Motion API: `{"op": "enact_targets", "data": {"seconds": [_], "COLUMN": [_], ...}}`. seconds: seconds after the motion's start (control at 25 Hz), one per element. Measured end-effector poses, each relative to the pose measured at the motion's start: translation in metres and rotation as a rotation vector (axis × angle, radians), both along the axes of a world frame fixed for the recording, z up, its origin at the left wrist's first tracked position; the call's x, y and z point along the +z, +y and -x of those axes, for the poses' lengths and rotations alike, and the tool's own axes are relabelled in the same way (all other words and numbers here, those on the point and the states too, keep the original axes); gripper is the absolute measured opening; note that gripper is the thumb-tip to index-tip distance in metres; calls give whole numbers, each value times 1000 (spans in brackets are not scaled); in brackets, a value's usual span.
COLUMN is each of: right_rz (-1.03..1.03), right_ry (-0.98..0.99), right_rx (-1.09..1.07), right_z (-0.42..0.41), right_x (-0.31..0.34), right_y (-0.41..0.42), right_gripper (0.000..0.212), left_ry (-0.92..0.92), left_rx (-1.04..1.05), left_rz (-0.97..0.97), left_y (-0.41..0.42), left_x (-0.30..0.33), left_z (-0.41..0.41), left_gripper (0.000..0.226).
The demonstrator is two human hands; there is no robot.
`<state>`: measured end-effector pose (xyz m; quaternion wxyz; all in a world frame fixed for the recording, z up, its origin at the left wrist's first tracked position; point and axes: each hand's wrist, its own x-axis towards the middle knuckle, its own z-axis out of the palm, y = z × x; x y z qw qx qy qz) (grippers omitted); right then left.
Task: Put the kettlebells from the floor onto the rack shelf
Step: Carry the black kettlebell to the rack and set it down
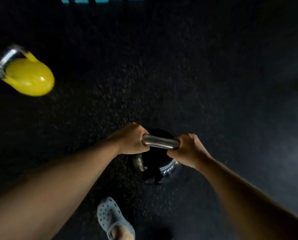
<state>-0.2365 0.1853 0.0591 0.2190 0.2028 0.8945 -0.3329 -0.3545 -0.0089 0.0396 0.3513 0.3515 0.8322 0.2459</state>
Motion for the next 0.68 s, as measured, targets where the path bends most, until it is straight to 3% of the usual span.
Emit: {"op": "enact_targets", "data": {"seconds": [0.28, 0.68], "right_rz": [40, -141], "right_ry": [253, 410], "right_rx": [150, 469], "right_z": [256, 625], "right_x": [82, 150], "right_y": [-3, -30], "right_gripper": [22, 17], "left_ry": [237, 329], "left_rx": [133, 379], "left_rz": [17, 15], "left_y": [-19, -65], "left_x": [94, 155], "left_z": [237, 552], "left_gripper": [14, 13]}}
